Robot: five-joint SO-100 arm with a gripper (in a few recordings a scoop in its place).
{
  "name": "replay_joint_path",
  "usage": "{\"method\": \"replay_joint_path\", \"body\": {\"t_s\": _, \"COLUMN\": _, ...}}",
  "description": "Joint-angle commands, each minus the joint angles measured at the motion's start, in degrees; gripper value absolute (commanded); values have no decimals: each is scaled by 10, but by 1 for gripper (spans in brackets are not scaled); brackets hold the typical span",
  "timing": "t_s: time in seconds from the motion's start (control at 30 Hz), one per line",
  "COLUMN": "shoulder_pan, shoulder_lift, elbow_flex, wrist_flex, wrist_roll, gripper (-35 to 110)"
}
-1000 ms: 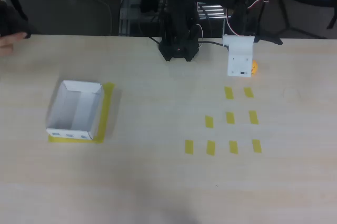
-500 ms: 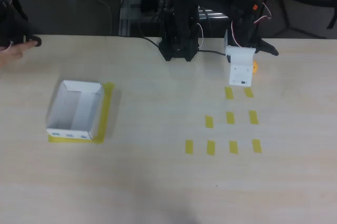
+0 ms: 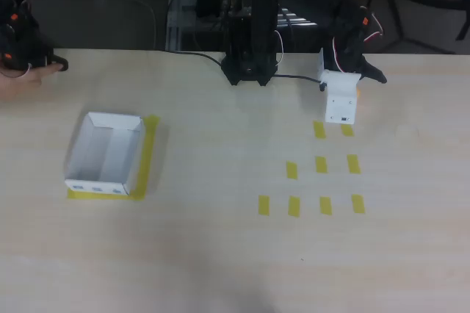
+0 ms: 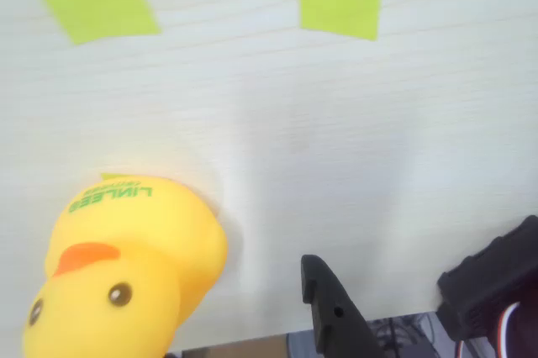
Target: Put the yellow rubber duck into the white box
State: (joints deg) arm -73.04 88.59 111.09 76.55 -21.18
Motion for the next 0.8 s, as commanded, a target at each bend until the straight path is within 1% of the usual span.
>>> {"method": "replay_joint_path", "body": {"t_s": 0.0, "shoulder_pan": -17, "shoulder_lift": -7, "elbow_flex": -1, "wrist_flex": -6, "wrist_roll": 4, "gripper": 70}}
{"method": "replay_joint_path", "body": {"t_s": 0.3, "shoulder_pan": -6, "shoulder_lift": -48, "elbow_flex": -40, "wrist_flex": -8, "wrist_roll": 8, "gripper": 68}}
{"method": "replay_joint_path", "body": {"t_s": 0.4, "shoulder_pan": -4, "shoulder_lift": -50, "elbow_flex": -57, "wrist_flex": -8, "wrist_roll": 16, "gripper": 64}}
{"method": "replay_joint_path", "body": {"t_s": 0.67, "shoulder_pan": 5, "shoulder_lift": -59, "elbow_flex": -115, "wrist_flex": 0, "wrist_roll": 50, "gripper": 40}}
{"method": "replay_joint_path", "body": {"t_s": 0.77, "shoulder_pan": 5, "shoulder_lift": -76, "elbow_flex": -139, "wrist_flex": 4, "wrist_roll": 54, "gripper": 27}}
